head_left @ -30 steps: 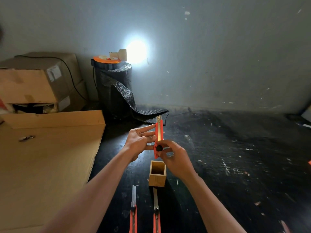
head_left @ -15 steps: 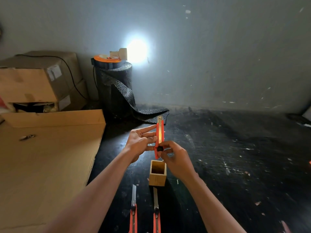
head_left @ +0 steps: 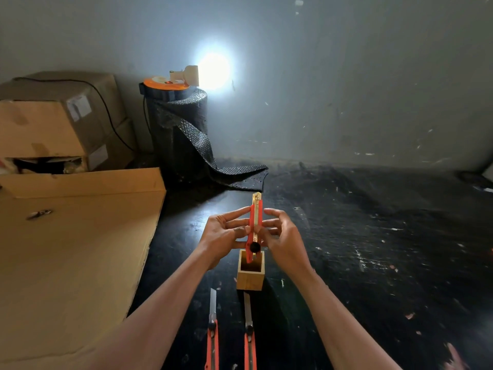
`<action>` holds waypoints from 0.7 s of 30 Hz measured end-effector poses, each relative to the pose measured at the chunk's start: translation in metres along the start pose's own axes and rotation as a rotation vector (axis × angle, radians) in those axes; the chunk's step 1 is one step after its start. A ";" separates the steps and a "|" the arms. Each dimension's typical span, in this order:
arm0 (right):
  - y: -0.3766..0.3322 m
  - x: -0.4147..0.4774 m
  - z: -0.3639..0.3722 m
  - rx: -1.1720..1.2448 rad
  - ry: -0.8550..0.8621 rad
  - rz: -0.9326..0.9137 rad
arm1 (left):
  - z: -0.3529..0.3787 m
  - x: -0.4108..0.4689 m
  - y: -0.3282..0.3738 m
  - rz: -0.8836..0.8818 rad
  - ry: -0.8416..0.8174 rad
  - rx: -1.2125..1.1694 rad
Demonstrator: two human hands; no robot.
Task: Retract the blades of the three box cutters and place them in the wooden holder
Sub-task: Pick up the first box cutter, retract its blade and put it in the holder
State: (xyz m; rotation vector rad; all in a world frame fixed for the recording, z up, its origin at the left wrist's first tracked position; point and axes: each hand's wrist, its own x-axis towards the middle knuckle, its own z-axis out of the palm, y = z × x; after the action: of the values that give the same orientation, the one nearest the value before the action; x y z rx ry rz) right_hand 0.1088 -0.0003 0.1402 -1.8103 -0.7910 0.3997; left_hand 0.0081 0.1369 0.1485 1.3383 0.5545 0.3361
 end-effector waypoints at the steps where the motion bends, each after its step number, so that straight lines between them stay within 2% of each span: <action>1: 0.000 0.003 -0.001 0.026 -0.001 -0.013 | 0.001 -0.002 -0.002 0.008 -0.016 -0.013; 5: -0.007 0.021 -0.005 0.059 -0.020 -0.029 | 0.004 0.005 0.001 0.061 0.035 0.012; 9: -0.005 0.035 -0.005 0.006 0.012 0.010 | -0.005 0.020 -0.017 0.126 0.245 0.388; 12: 0.014 0.048 0.000 -0.079 0.002 0.073 | -0.007 0.029 -0.041 0.098 0.191 0.652; 14: 0.029 0.053 0.006 -0.111 -0.012 0.121 | -0.006 0.035 -0.060 0.036 0.131 0.744; 21: 0.078 0.063 0.024 -0.236 -0.055 0.235 | -0.003 0.062 -0.110 -0.138 0.056 0.846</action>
State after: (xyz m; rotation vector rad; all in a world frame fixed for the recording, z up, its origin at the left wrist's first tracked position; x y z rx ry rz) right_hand 0.1650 0.0438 0.0658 -2.1312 -0.6869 0.5278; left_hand 0.0487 0.1488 0.0298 2.0894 0.8834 0.0073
